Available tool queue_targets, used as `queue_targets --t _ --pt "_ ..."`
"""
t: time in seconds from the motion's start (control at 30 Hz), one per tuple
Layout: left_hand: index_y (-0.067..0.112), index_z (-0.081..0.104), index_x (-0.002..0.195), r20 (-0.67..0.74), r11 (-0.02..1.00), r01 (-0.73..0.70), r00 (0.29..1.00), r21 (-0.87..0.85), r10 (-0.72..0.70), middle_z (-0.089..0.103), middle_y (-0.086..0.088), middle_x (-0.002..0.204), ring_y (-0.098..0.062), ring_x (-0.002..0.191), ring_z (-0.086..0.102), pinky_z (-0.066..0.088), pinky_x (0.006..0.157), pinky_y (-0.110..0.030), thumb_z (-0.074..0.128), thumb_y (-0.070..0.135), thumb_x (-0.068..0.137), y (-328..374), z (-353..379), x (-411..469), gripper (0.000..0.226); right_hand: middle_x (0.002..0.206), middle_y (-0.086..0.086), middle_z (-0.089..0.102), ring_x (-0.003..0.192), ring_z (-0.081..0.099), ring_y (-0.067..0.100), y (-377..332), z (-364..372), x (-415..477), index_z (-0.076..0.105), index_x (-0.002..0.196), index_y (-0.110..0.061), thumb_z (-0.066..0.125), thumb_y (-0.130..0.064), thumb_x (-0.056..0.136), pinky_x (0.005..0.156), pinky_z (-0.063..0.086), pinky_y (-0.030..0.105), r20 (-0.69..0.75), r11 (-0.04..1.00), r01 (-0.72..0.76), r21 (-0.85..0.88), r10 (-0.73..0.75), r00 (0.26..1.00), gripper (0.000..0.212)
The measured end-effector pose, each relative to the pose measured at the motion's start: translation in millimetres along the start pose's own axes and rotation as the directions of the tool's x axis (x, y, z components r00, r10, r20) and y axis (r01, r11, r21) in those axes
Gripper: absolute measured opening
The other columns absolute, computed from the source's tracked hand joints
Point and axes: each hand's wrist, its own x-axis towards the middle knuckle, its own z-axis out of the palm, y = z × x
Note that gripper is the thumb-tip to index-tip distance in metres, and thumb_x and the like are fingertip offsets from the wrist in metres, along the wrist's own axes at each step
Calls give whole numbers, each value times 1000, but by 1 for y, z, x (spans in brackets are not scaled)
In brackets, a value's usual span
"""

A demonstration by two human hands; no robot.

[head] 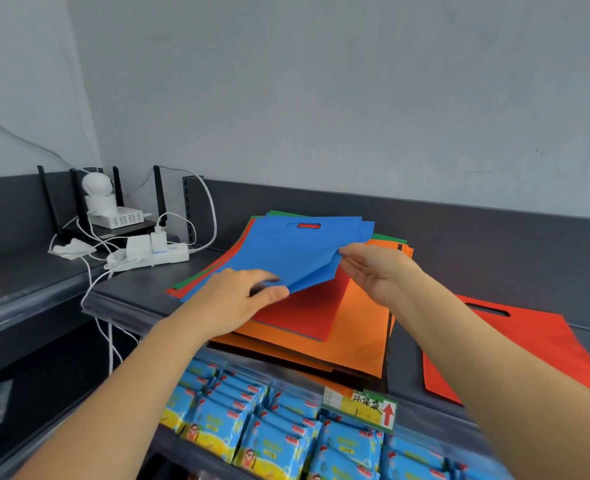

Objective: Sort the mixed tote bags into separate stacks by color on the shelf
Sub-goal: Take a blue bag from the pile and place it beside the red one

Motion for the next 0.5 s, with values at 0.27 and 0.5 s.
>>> queue_targets --t 0.27,0.5 --pt "29 57 128 -66 951 -130 986 280 154 66 1 117 -21 107 60 47 83 -32 39 37 99 1 7 0 34 101 16 65 80 67 26 8 -6 1 52 113 -1 56 -19 94 53 54 34 1 992 -96 -81 96 995 26" --pt "20 76 76 -243 771 -426 778 473 579 72 4 78 -17 70 70 57 56 -30 44 29 81 41 -4 5 33 85 6 61 73 59 19 11 -32 -7 57 89 -8 56 10 83 53 51 22 -21 804 120 -582 -163 986 20"
